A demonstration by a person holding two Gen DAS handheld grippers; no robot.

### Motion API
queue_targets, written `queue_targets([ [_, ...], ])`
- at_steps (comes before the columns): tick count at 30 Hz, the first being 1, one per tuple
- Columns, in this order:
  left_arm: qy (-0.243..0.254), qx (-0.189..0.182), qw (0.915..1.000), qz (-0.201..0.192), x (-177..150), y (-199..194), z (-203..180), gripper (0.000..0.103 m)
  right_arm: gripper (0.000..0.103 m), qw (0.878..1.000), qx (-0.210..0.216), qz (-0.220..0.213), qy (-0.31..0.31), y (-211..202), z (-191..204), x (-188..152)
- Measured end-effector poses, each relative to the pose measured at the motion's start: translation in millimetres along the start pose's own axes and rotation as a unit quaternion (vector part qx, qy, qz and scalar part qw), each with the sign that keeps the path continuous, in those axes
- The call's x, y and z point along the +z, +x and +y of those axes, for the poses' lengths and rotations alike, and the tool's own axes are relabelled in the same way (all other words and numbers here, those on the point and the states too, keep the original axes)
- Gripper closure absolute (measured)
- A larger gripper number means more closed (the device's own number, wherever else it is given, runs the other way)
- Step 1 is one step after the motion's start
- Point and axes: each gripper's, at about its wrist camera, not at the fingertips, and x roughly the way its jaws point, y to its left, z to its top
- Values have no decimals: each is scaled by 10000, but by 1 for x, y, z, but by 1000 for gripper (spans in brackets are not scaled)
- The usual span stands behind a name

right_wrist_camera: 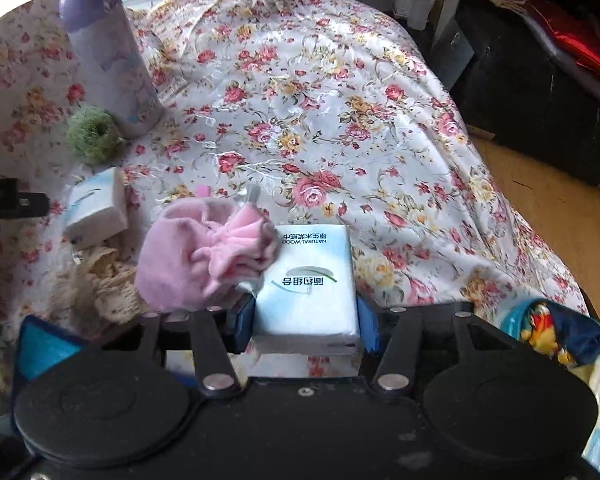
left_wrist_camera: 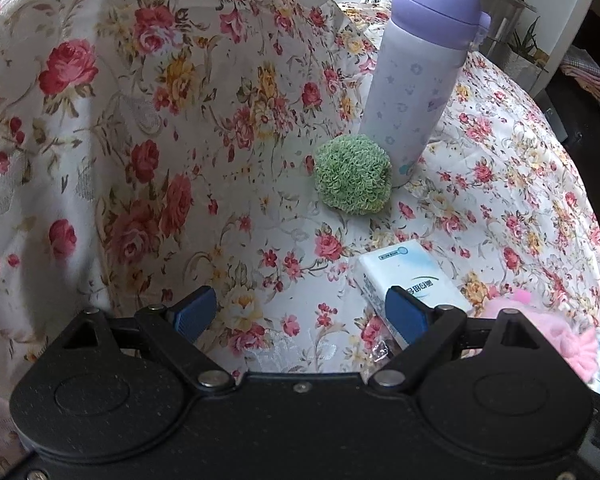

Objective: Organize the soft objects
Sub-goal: 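Grasp the white tissue pack with the right tool, then grasp the blue drawstring sachet with the left tool while the right tool holds the tissue pack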

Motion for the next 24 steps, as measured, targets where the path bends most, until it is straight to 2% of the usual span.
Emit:
queue_targets([
  [12, 207, 214, 9996, 28, -5, 2, -7, 15, 52, 9981, 384, -405, 258, -70, -6, -50],
  [17, 104, 118, 9999, 63, -6, -2, -1, 14, 52, 9965, 584, -392, 443, -85, -12, -78],
  [24, 421, 498, 9978, 96, -12, -8, -10, 15, 52, 9948, 703, -437, 586, -98, -20, -119],
])
